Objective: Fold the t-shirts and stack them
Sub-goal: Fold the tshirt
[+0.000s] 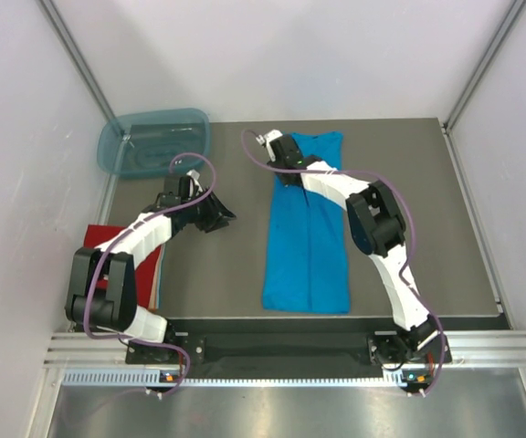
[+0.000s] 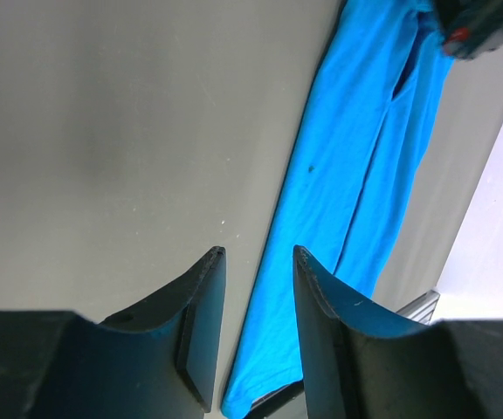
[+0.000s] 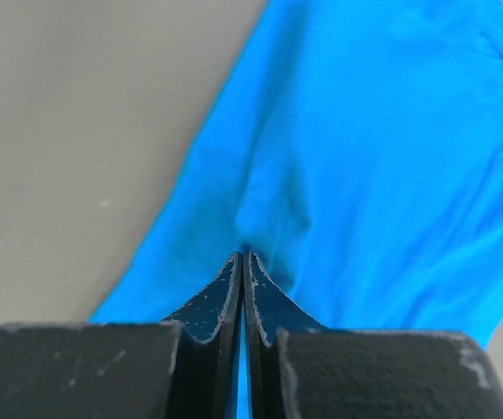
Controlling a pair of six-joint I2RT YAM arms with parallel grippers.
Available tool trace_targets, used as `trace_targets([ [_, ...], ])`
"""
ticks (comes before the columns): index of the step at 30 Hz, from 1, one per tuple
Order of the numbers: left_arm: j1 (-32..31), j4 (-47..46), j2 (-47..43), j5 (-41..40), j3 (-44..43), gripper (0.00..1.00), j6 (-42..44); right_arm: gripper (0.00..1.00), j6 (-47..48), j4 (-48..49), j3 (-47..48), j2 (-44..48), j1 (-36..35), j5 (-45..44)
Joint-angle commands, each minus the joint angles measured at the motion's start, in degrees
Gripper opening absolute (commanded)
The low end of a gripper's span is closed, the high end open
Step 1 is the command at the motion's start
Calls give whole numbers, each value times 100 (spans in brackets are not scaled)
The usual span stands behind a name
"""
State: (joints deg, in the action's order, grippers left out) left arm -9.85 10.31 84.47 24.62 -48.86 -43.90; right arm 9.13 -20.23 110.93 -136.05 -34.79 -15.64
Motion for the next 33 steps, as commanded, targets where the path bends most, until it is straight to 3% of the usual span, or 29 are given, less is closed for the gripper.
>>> trace_targets([
  [1,27,-310,70,60,-53,41,-66,0,-481,519,-177,675,296,402],
  [12,18,-389,193,95,-27,42,-119,0,-1536,1688,-1539,1379,877,1238],
  [15,18,-389,202,104,-9,42,-110,0,-2115,2258,-1926,1546,1192,1921],
  [28,9,-398,237,131,26,43,-110,0,-3628,2937,-2164,1142,2055,2434],
  [33,9,-328,202,139,-44,43,-75,12,-3216,2674,-1989,1309,2011,2075],
])
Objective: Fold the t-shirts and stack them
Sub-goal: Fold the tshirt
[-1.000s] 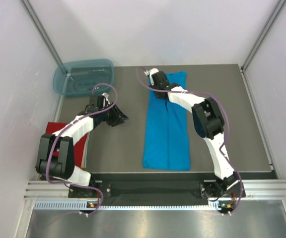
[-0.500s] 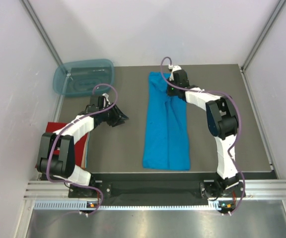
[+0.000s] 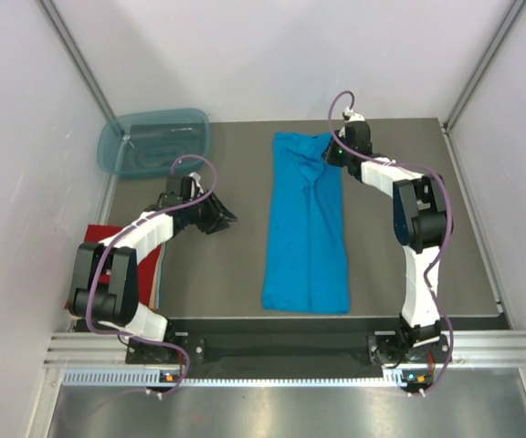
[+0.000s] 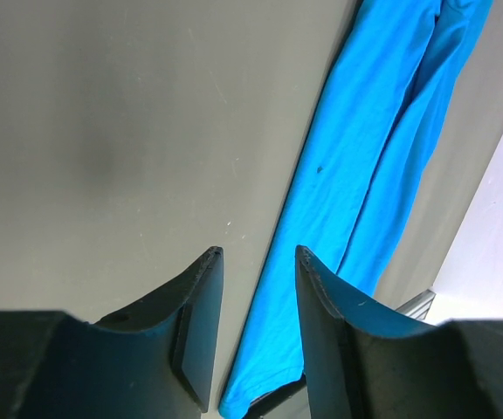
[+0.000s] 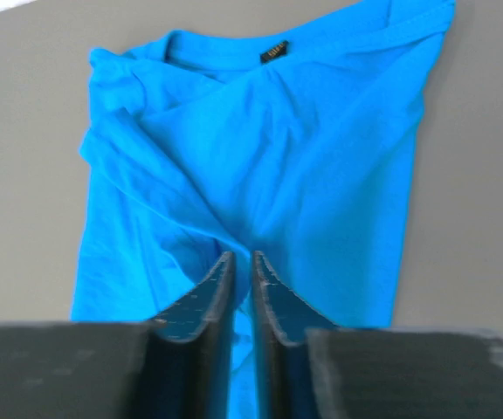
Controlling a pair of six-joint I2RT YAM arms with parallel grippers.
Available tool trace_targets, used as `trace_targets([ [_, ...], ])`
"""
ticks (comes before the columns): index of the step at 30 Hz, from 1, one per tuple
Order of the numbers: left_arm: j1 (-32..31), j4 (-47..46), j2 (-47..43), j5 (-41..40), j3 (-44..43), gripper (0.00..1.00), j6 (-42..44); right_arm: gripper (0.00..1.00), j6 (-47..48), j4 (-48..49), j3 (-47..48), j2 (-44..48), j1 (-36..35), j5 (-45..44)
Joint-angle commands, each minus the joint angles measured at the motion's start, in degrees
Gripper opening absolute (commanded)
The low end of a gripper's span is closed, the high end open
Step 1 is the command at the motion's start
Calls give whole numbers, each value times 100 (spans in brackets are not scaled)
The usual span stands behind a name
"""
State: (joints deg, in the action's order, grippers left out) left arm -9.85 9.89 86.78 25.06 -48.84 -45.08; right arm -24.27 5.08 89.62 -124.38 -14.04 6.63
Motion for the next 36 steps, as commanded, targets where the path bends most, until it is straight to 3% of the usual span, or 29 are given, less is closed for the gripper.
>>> trace_targets([
  [1,9,-242,-39,78,-73,44,61,16,394,-67,213,185,-124,-267],
  [2,9,-207,-30,61,-90,44,96,29,545,-182,387,186,-151,-364],
  [3,9,-155,-30,43,-125,44,113,34,677,-296,494,186,-195,-486],
  [6,9,-180,-4,25,-143,44,122,37,1152,-780,872,142,-327,-628],
  [7,9,-189,14,51,-143,44,114,36,1405,-868,951,142,-423,-628],
  [11,9,-198,75,96,-187,44,105,14,2109,-1044,1127,54,-678,-532],
  [15,18,-128,84,113,-257,44,131,5,2760,-1439,1478,-322,-898,-252],
  [27,18,92,190,25,-530,44,263,2,3279,-1932,2024,-939,-1039,-627],
  [36,18,-5,357,34,-539,44,210,0,3254,-1607,2015,-966,-1039,-1173],
])
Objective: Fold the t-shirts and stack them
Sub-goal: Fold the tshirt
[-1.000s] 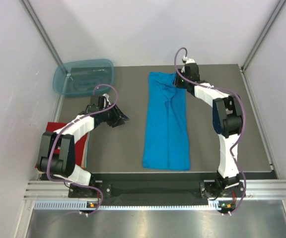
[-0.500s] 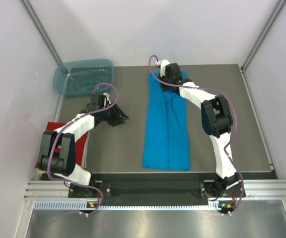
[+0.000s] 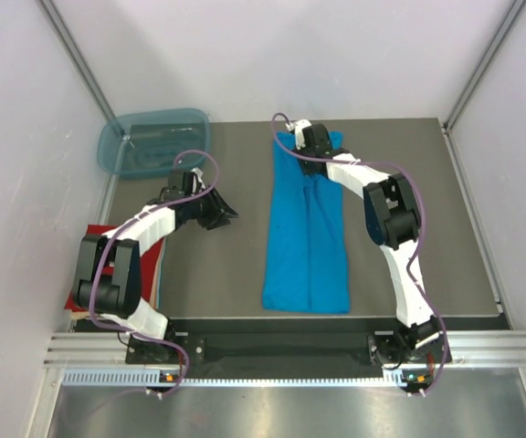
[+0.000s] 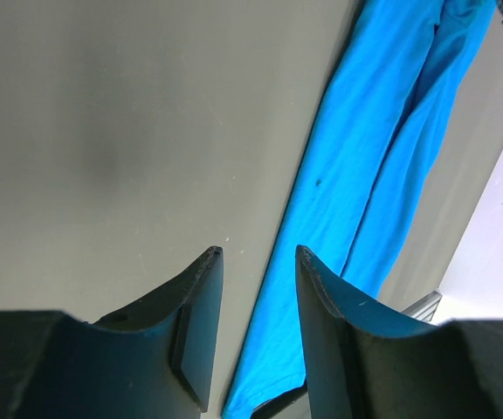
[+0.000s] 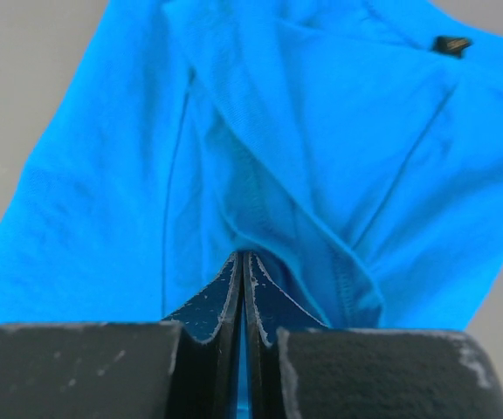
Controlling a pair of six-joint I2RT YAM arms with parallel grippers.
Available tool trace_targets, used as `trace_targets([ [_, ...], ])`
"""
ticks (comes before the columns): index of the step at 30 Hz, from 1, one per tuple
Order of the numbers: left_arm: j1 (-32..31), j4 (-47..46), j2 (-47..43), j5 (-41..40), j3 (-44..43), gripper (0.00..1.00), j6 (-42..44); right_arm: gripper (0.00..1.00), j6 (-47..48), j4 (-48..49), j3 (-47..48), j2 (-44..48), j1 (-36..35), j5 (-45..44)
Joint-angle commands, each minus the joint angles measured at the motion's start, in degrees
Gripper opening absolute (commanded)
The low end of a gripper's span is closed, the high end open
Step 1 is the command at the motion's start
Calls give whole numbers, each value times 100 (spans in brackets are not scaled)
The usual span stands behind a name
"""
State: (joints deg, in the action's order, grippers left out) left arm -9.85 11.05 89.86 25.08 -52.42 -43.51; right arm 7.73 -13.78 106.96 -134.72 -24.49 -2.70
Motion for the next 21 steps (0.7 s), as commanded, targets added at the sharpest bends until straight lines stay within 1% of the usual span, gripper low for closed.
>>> trace_targets([
  [1,18,-120,40,41,-180,44,53,0,45,306,273,68,6,-222],
  [6,18,-138,92,23,-163,44,53,0,-43,437,308,42,-3,-108],
  [11,18,-156,128,41,-154,43,35,0,-113,499,405,-72,41,-222],
  [14,18,-182,137,50,-137,43,26,0,-271,631,361,-55,120,-301],
  [18,18,-243,145,50,-84,43,-9,0,-728,709,309,16,243,-582],
  [19,18,-287,154,58,-66,43,-35,0,-737,701,352,-28,252,-678],
  [20,18,-296,163,76,-58,43,-35,0,-737,440,439,-194,278,-810],
  [21,18,-305,172,93,-57,43,-44,0,-990,325,631,-256,330,-837],
])
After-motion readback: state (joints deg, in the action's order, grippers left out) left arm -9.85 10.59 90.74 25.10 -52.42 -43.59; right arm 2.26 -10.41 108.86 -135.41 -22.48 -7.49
